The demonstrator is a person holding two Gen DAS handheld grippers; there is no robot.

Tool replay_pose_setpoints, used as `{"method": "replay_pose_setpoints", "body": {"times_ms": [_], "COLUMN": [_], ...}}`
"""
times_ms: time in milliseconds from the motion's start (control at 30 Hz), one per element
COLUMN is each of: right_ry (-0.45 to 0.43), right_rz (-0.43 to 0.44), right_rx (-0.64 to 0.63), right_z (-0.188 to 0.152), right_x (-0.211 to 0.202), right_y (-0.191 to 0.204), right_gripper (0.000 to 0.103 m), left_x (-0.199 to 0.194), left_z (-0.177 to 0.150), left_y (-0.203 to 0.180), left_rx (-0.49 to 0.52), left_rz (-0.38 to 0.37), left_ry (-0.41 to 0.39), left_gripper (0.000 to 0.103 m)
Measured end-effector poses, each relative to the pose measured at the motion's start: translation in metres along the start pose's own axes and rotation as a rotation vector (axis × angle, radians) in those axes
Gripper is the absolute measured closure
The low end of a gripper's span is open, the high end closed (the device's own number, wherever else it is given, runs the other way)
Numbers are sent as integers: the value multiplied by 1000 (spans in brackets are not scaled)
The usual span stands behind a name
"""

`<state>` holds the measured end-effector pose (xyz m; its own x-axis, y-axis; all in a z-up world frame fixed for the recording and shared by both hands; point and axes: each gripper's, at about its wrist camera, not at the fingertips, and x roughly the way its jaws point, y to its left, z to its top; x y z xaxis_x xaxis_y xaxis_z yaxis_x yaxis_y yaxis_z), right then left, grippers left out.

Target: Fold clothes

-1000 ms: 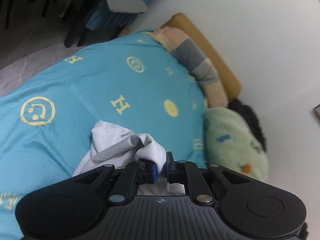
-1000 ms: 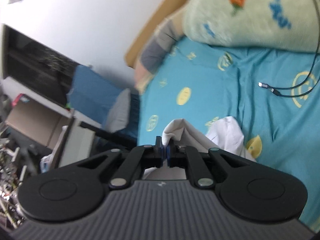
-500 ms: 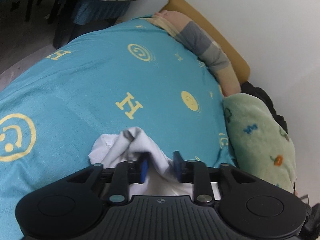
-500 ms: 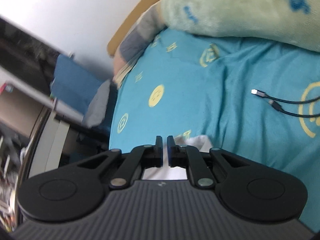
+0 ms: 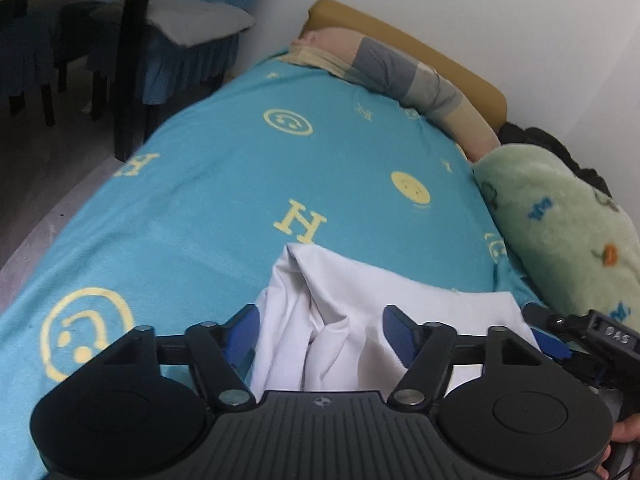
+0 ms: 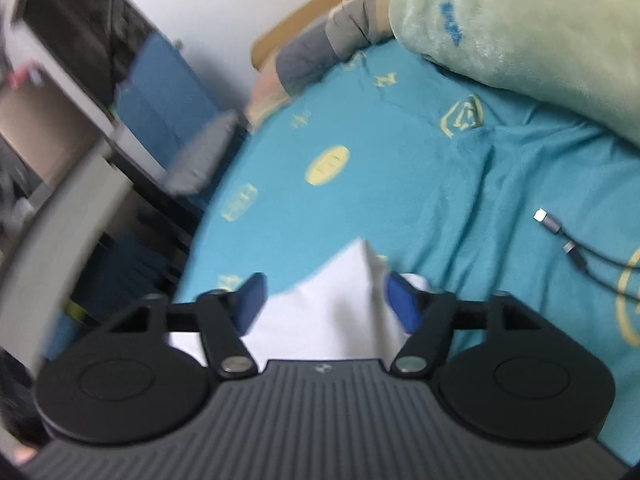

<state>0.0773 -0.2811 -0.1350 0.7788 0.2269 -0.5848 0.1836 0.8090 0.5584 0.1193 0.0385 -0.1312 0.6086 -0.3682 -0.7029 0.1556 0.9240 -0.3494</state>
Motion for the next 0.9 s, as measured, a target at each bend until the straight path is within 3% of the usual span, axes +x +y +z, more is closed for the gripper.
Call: {"method": "replay_pose_setpoints", "body": {"times_ms": [33,67,100,133,167,333,467,600,633,667,700,733,767,833,900], "right_ry": [21,42,39,24,0,-136,-133,-86,-91,-104,-119,-134,-149,-182,-195], "right_rz": [6,14,6,-7,-4,7,-65,-122,-123,-116,-108,-100,-92,-62,-36], "right_rx": [1,-8,-31,-59,-75,-96,-145,-103,-92,-96,-107,-117,-128,-170,-246], "right_z": [-4,-7,-10,-12,-12,-4,-5,-5,-4,-3,-2,0,1,-2,-8], "right_x": [6,10,10,8,4,-19,-11,-5,-7,-11,-15,-19,-23,-30,-31], "right_y": [-2,-3,-2,1,3,16,19,11,10,12,15,18,21,32,44], "right_gripper": [60,78,88,97,98,98,96,95,94,93,91,78,48,24,26], "left_x": [5,8,11,13,11,-16,0,4,-2,-10,-17,-23,-28,-35,-36], "left_z": [-1,-2,-3,-4,-4,2,0,0,1,1,1,1,-1,-5,-15], "left_y": [-1,-1,0,1,1,-9,-17,-9,-7,-6,-6,-7,-11,-22,-37], "left_rx": [10,11,4,-2,-13,-3,63,15,-3,-19,-26,-21,-3,46,120], "left_rz": [16,23,24,25,26,11,51,89,89,85,79,72,75,97,119], "left_ry": [-1,-2,-3,-4,-21,-177,-129,-48,-59,-79,-100,-117,-125,-131,-130], "left_gripper": [43,59,69,88,92,92,87,68,54,43,40,36,33,29,28]}}
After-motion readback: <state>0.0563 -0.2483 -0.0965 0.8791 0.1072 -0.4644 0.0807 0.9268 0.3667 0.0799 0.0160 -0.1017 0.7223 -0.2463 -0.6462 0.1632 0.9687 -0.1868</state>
